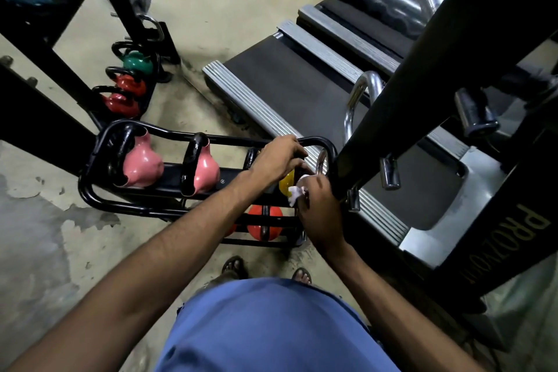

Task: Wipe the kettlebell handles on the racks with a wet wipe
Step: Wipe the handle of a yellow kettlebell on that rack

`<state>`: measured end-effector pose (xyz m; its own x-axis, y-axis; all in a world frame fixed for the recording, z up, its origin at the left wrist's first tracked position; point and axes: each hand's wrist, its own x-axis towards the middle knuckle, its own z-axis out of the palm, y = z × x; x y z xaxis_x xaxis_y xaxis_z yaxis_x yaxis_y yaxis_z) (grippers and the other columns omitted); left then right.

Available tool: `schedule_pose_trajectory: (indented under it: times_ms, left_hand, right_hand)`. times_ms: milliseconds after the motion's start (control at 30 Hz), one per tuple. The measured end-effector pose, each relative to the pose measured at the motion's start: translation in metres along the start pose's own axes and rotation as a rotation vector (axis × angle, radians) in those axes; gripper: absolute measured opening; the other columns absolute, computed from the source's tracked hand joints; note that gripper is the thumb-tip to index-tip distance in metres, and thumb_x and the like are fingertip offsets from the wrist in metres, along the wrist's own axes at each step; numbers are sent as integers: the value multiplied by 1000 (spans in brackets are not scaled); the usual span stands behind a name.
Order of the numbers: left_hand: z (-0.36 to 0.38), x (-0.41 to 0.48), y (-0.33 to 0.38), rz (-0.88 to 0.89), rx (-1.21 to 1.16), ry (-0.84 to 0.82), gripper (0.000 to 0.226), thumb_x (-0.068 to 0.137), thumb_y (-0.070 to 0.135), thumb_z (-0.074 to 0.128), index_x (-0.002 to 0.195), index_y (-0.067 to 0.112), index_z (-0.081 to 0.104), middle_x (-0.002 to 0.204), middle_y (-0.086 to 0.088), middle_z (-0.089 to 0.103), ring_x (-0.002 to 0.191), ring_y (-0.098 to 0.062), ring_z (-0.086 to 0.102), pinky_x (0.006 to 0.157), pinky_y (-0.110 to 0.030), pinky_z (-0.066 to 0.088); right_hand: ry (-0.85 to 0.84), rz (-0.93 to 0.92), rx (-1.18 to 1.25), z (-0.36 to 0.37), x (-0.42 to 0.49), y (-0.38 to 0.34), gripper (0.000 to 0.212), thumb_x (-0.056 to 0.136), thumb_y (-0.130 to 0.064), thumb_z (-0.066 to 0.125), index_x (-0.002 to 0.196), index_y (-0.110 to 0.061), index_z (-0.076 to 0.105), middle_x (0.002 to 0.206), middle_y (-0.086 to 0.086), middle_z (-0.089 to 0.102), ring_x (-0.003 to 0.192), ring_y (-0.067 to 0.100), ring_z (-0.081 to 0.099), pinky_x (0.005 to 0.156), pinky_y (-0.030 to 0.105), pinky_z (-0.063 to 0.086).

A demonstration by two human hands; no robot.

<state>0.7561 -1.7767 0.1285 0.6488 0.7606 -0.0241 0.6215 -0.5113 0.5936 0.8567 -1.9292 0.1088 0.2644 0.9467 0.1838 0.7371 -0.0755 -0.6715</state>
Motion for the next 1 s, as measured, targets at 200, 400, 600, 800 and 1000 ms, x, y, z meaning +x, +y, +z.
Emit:
schedule_pose_trajectory:
  times_ms: [200,400,600,800,1000]
  left_hand:
    - [-16,-1,-9,75,60,-198,57,80,50,81,130,27,71,120,5,61,111,-17,62,94,-40,52]
    - [-16,2,-11,118,78,-218,60,80,54,79,133,25,69,119,3,59,107,-19,65,92,-42,53]
    - [-16,3,-13,114,40,-230,49,85,44,79,129,24,71,119,1,60,108,-20,64,94,-45,53]
    - [-11,-1,-12,112,3,-202,38,90,25,75,128,23,72,116,1,58,107,-19,64,94,-47,53]
    - [-14,0,-4,72,17,-214,42,91,34,76,131,21,71,120,-1,58,107,-20,63,94,-45,51]
  right_hand:
    - [-41,698,611,4,24,-2,12,78,-17,57,86,-18,65,80,5,69,73,24,64,69,40,54]
    - [-24,748,772,-4,28,-5,7,88,-5,63,85,-12,65,77,7,66,69,21,62,65,33,51]
    - [-44,-247,-164,2,8,4,8,92,-14,64,92,-6,66,100,9,58,90,25,55,74,41,48]
    - [-68,-668,-579,3,17,5,28,103,-16,44,92,-7,69,106,18,65,113,40,59,88,50,44]
    - [-111,-794,-621,6,12,2,16,94,-10,57,83,-8,67,96,17,67,96,33,53,78,45,42]
